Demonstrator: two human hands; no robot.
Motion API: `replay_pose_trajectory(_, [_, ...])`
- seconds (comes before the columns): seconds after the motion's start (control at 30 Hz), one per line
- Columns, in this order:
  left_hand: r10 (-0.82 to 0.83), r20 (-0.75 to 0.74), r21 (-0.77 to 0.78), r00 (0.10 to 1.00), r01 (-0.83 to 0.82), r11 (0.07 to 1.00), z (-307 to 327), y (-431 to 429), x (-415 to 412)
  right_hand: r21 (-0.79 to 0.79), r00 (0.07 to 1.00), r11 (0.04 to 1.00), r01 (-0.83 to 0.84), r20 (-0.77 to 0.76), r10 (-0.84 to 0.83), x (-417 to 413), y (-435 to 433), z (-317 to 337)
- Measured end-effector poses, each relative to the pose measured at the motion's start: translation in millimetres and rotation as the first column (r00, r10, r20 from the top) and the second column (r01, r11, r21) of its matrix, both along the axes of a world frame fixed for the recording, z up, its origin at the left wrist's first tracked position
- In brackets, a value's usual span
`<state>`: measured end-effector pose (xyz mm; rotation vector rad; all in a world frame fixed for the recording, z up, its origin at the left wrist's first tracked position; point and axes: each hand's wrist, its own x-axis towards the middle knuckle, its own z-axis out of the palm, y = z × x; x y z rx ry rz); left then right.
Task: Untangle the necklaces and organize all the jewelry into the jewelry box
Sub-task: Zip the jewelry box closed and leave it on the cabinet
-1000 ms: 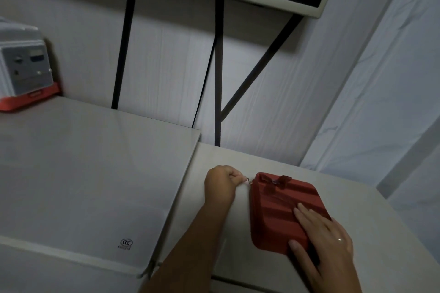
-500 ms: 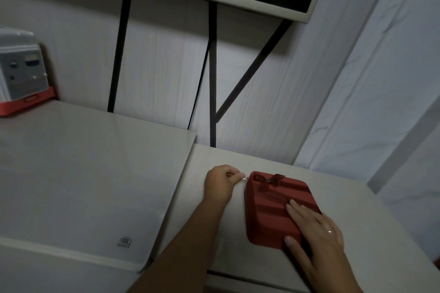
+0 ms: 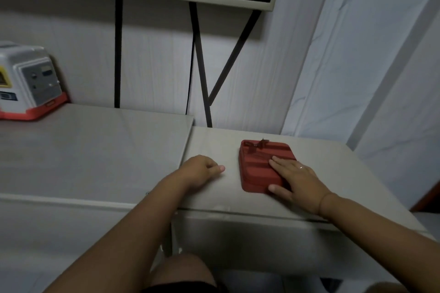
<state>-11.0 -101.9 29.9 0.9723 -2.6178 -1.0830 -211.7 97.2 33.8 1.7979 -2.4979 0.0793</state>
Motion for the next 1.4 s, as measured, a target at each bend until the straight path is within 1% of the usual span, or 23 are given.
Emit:
replay_pose_trajectory(0.1, [-0.031, 0.057, -0.061, 0.998, 0.035, 0.998, 10.6, 10.8, 6.3, -0.033, 0.999, 0.999, 0.020, 0.025, -0.020, 3.6, 0.4, -3.9])
replay_pose_trajectory(0.2, [-0.051, 0.072, -0.091, 0.996, 0.057, 0.994, 9.5, 32.1, 7.1, -0.088, 0.998, 0.995, 0.047, 0.055, -0.042, 7.8, 1.0, -11.7])
replay_pose_trajectory(0.27, [-0.049, 0.054, -0.128, 0.997, 0.056, 0.990, 1.1, 51.2, 7.7, -0.110, 0.997, 0.992, 0.067, 0.049, -0.062, 9.7, 0.5, -17.2])
replay_pose_trajectory(0.33, [-0.021, 0.002, -0.190, 1.000, 0.021, 0.982, -12.7, 69.2, 9.6, -0.118, 0.996, 0.989, 0.084, 0.034, -0.081, 10.3, -0.5, -21.5])
replay_pose_trajectory(0.4, [0.003, -0.048, -0.289, 0.999, -0.017, 0.957, -28.6, 83.5, 11.8, -0.124, 0.996, 0.989, 0.085, 0.018, -0.084, 9.5, -1.8, -25.0])
replay_pose_trajectory(0.47, [-0.014, -0.069, -0.394, 0.998, -0.014, 0.919, -43.5, 95.4, 13.2, -0.133, 0.996, 0.987, 0.087, 0.015, -0.086, 9.3, -2.3, -27.3])
replay_pose_trajectory(0.53, [-0.036, -0.007, -0.463, 0.999, 0.029, 0.886, -57.4, 106.4, 15.2, -0.138, 0.996, 0.987, 0.086, 0.012, -0.086, 10.1, -2.2, -28.5])
replay_pose_trajectory(0.6, [-0.029, 0.069, -0.522, 0.997, 0.061, 0.851, -71.4, 115.0, 17.0, -0.156, 0.996, 0.984, 0.085, 0.009, -0.084, 11.4, -2.5, -29.7])
replay_pose_trajectory(0.67, [-0.010, 0.108, -0.571, 0.994, 0.071, 0.818, -81.2, 121.8, 19.6, -0.177, 0.996, 0.981, 0.084, 0.016, -0.083, 12.3, -2.7, -29.5])
replay_pose_trajectory(0.73, [-0.007, 0.145, -0.581, 0.989, 0.091, 0.809, -88.2, 126.5, 21.1, -0.185, 0.996, 0.978, 0.092, 0.033, -0.087, 14.3, -3.1, -28.4])
replay_pose_trajectory(0.8, [-0.014, 0.132, -0.592, 0.991, 0.090, 0.801, -96.6, 128.9, 21.8, -0.222, 0.994, 0.969, 0.105, 0.066, -0.093, 19.5, -2.5, -29.9])
replay_pose_trajectory(0.83, [-0.016, 0.122, -0.596, 0.992, 0.086, 0.798, -100.1, 130.8, 22.5, -0.260, 0.992, 0.959, 0.113, 0.081, -0.095, 23.7, -1.2, -32.8])
replay_pose_trajectory(0.93, [-0.033, 0.073, -0.664, 0.997, 0.074, 0.744, -107.6, 134.8, 23.3, -0.390, 0.993, 0.914, 0.108, 0.077, -0.085, 42.6, 11.7, -53.4])
replay_pose_trajectory(1.03, [-0.058, 0.032, -0.670, 0.998, 0.064, 0.740, -112.4, 135.3, 24.9, -0.483, 0.997, 0.874, 0.057, 0.072, -0.025, 61.5, 33.1, -82.6])
replay_pose_trajectory(1.13, [-0.058, -0.027, -0.660, 0.998, 0.026, 0.751, -114.4, 136.6, 25.4, -0.459, 0.997, 0.887, 0.057, 0.071, -0.027, 72.5, 51.7, -106.0])
replay_pose_trajectory(1.23, [-0.050, -0.087, -0.638, 0.995, -0.017, 0.770, -115.0, 139.3, 26.1, -0.445, 0.997, 0.892, 0.072, 0.059, -0.051, 77.7, 61.9, -114.4])
replay_pose_trajectory(1.4, [-0.015, -0.142, -0.608, 0.990, -0.075, 0.790, -111.3, 146.1, 22.0, -0.493, 0.993, 0.864, 0.101, 0.099, -0.059, 81.3, 62.9, -111.4])
